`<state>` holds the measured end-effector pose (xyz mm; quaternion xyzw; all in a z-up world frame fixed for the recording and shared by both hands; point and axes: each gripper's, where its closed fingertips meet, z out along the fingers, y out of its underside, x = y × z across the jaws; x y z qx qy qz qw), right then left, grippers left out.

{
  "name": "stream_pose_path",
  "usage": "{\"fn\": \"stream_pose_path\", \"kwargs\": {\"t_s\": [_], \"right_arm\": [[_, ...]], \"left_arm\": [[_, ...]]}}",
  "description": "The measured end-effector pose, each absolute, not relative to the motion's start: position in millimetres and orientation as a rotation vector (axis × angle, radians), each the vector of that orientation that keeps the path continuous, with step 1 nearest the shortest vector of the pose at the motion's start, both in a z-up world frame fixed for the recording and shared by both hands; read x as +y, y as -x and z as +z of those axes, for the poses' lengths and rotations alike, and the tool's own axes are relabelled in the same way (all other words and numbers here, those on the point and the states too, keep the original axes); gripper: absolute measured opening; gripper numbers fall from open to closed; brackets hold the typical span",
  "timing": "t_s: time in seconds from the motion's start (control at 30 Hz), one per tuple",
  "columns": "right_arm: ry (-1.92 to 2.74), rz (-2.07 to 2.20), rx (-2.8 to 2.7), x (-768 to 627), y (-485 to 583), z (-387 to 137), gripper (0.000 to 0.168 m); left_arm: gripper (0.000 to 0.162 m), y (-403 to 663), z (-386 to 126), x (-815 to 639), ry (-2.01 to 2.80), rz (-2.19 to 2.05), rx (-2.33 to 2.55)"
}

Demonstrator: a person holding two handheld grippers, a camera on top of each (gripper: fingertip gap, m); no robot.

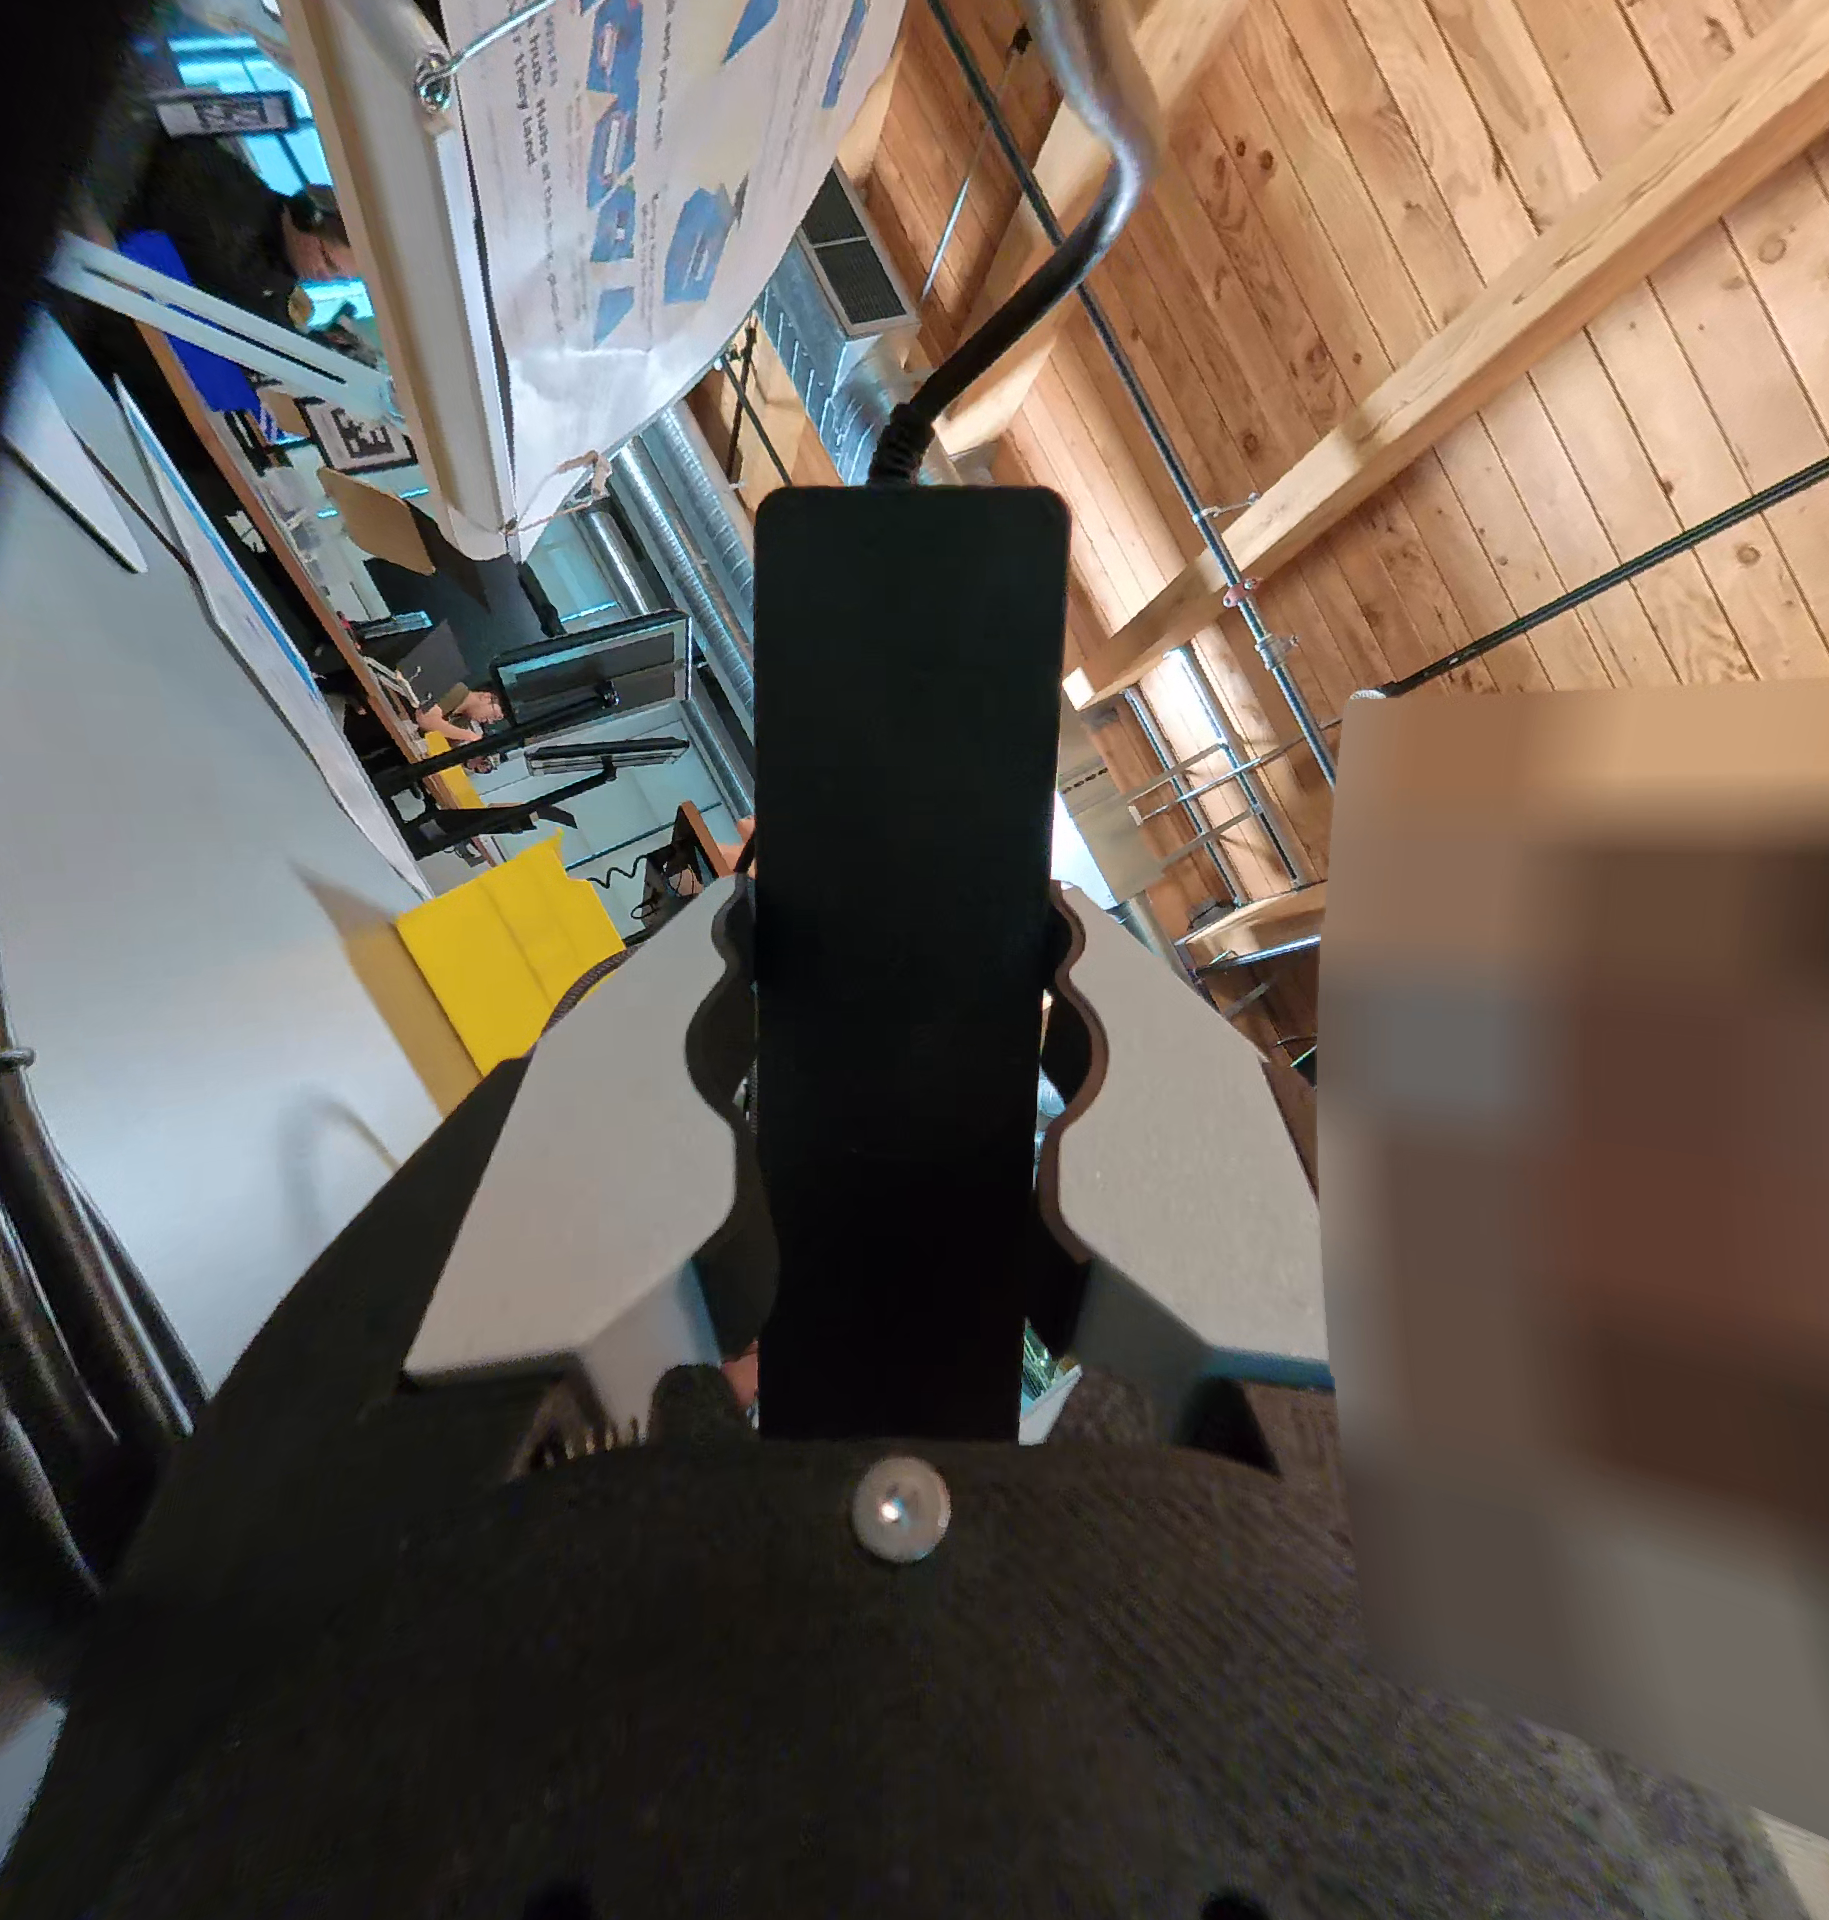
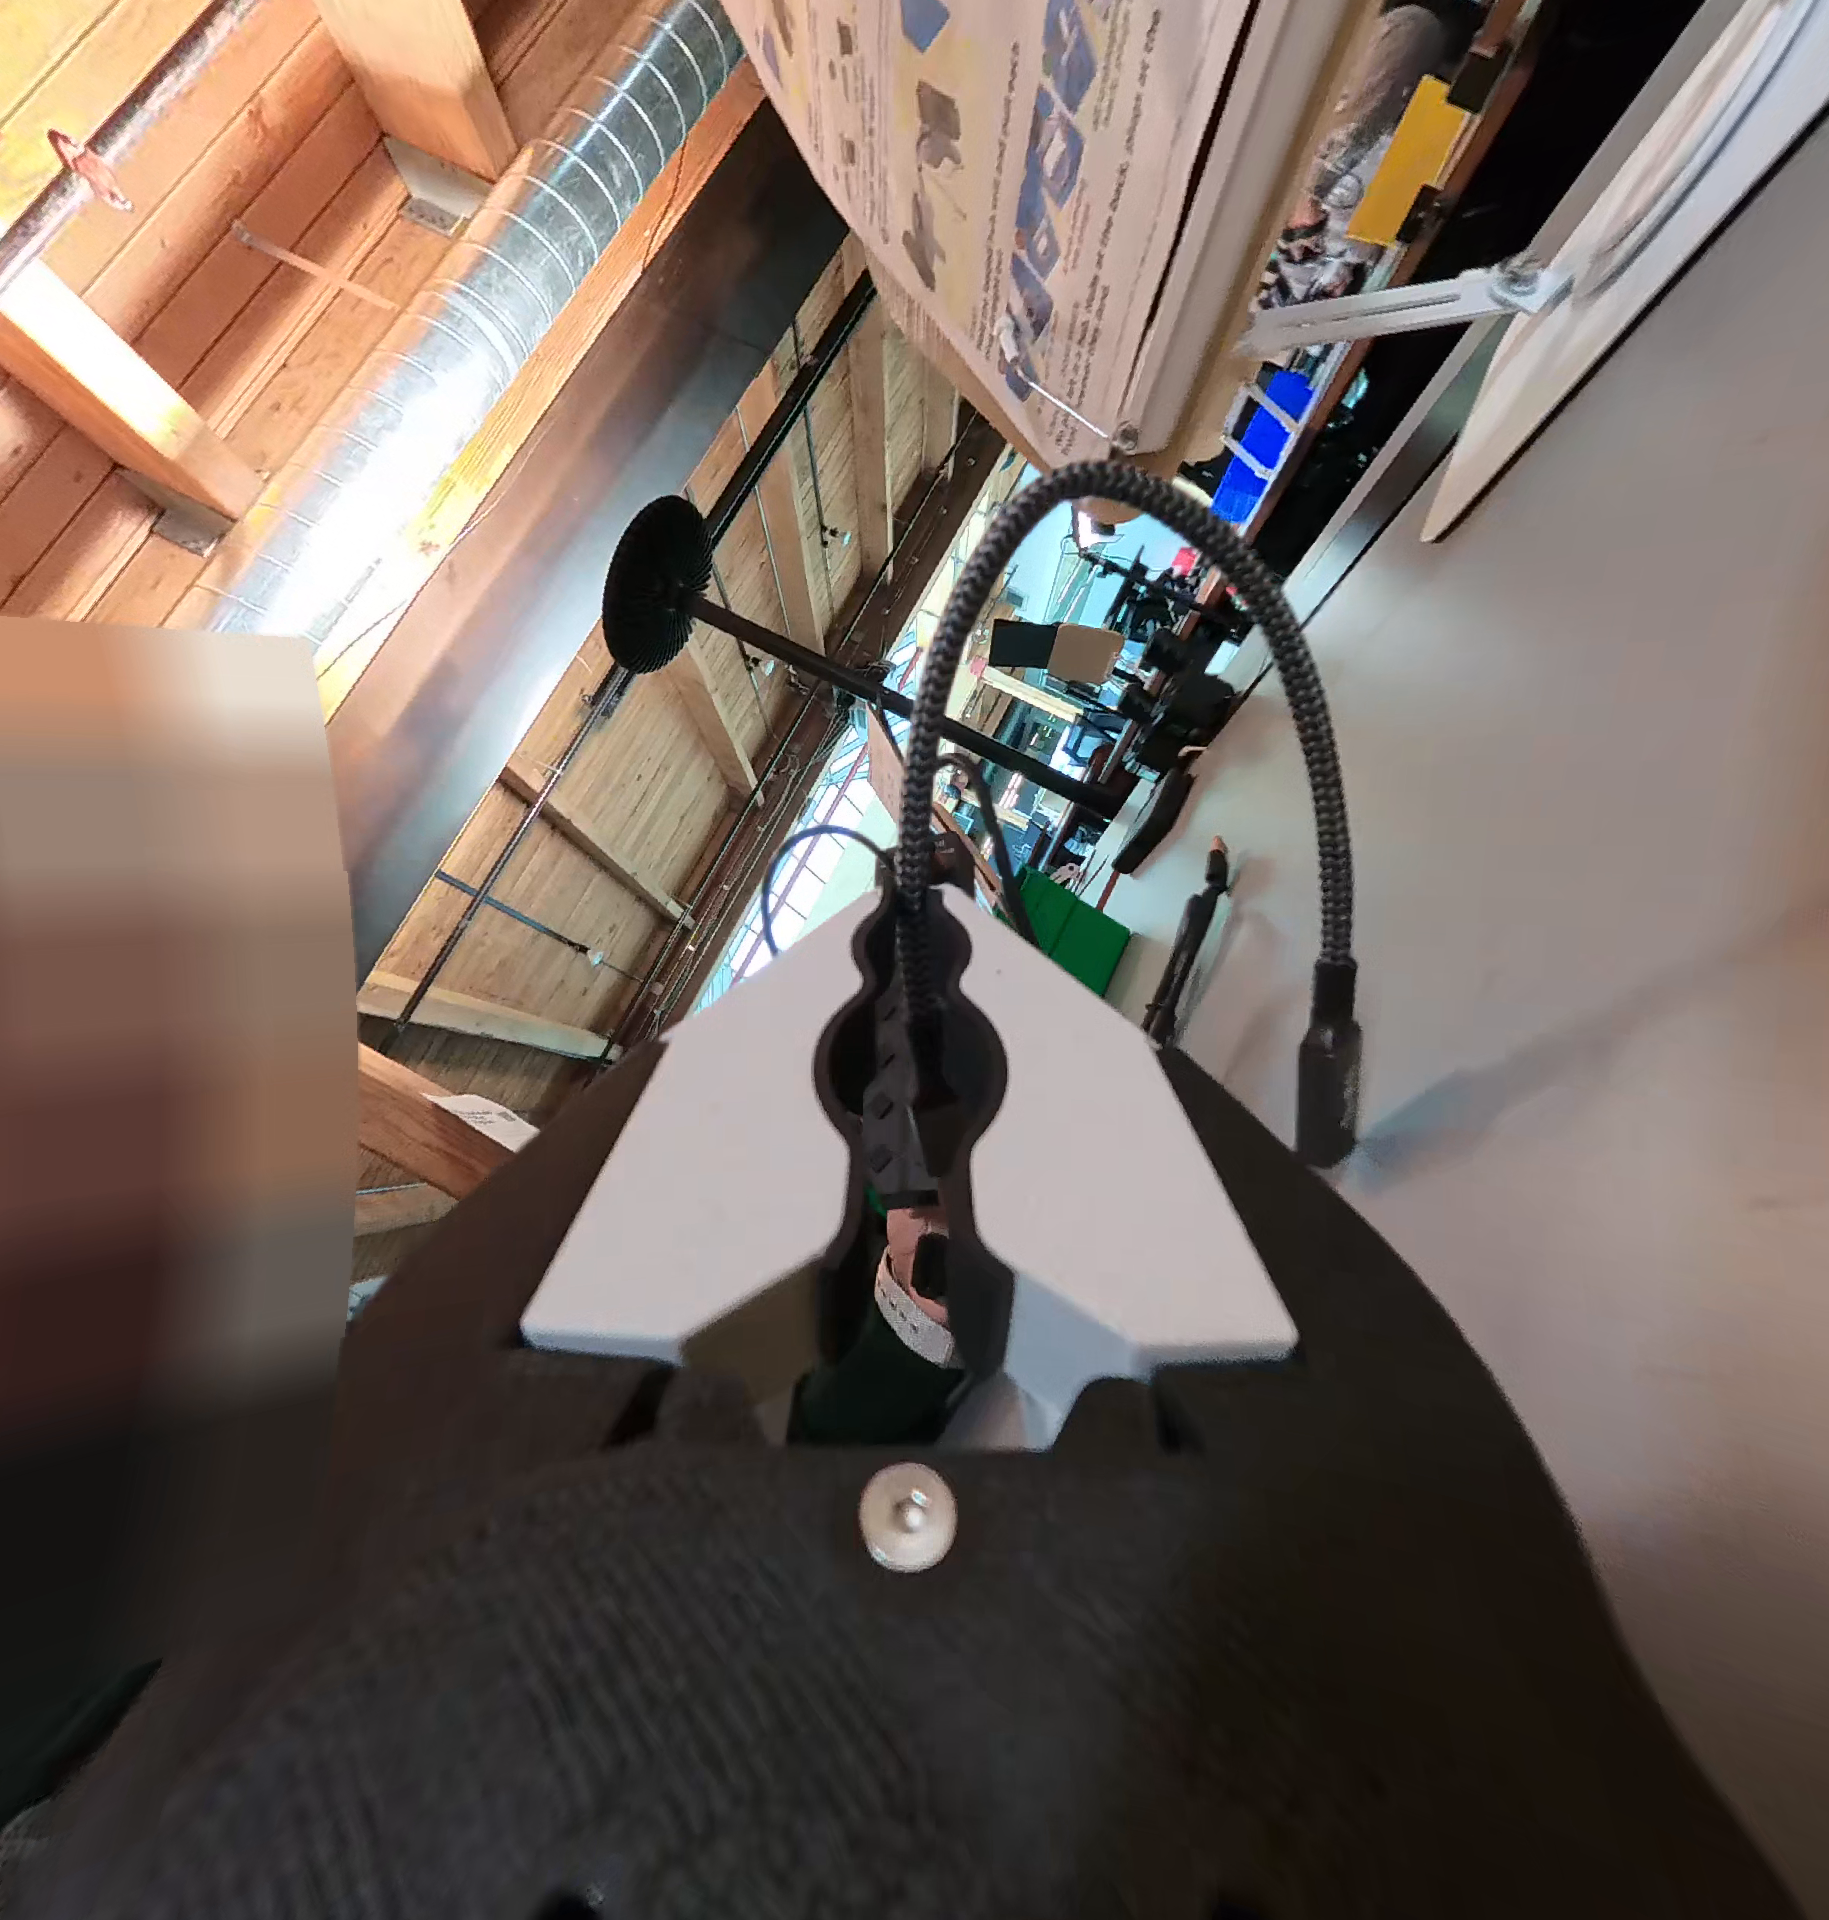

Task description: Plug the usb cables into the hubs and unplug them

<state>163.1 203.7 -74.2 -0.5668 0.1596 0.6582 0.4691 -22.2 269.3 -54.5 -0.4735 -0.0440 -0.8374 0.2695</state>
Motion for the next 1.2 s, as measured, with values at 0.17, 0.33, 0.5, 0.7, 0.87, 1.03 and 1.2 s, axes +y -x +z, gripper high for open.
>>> {"fn": "stream_pose_path", "kwargs": {"t_s": [0.17, 0.33, 0.5, 0.7, 0.87, 1.03, 1.2], "right_arm": [[1.469, 1.590, 0.425, 207.3, -159.7, -88.6, 0.004], [1.848, 1.366, 0.285, 204.2, -138.5, -127.7, 0.005], [2.272, 1.174, -0.214, 173.1, -101.8, -168.4, 0.021], [2.168, 0.899, -0.877, 149.6, -77.3, -162.8, 0.010], [2.029, 0.586, -1.146, 162.0, -74.6, -170.7, 0.021], [1.995, 0.593, -1.313, 170.2, -62.8, -186.5, 0.039], [1.972, 0.767, -1.285, 160.2, -51.6, -172.9, 0.010]], "left_arm": [[0.053, 21.7, -55.0, 269.0, 1.283, -2.252, -0.118], [0.053, 23.5, -58.7, 273.2, 1.302, -2.231, -0.145], [0.052, 27.9, -59.3, 277.5, 1.303, -2.210, -0.165], [0.053, 29.5, -59.5, 278.8, 1.307, -2.205, -0.181], [0.053, 28.2, -60.7, 278.0, 1.312, -2.225, -0.203], [0.053, 25.3, -59.3, 273.5, 1.312, -2.253, -0.202], [0.053, 25.0, -56.1, 270.6, 1.305, -2.250, -0.168]]}}
